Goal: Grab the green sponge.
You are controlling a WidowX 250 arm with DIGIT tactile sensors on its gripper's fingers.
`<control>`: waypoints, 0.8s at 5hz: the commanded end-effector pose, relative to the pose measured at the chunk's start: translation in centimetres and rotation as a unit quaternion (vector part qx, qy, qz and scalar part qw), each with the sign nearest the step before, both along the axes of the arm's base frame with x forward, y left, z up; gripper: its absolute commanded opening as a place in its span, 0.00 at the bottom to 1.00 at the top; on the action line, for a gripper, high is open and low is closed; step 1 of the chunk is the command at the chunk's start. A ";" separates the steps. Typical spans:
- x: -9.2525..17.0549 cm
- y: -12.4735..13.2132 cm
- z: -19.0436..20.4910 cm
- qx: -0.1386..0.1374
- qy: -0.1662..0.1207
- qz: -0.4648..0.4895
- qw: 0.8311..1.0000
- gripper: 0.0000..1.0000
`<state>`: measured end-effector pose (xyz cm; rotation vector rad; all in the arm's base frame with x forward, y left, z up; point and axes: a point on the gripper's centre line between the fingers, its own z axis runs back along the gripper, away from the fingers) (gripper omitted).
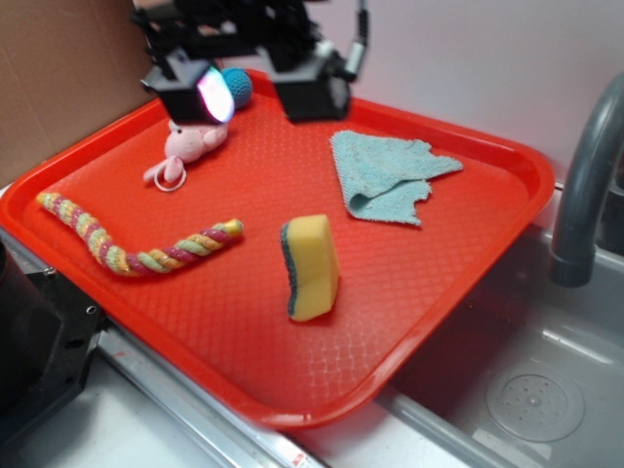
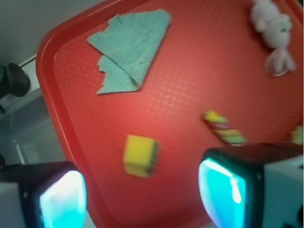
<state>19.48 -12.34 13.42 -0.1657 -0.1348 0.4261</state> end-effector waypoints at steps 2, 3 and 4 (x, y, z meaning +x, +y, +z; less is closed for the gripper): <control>0.1 -0.3 -5.0 -0.021 0.055 0.003 0.998 1.00; -1.0 -0.3 -7.0 -0.011 0.063 -0.003 0.998 1.00; -2.9 -1.9 -8.7 -0.009 0.049 -0.011 0.999 1.00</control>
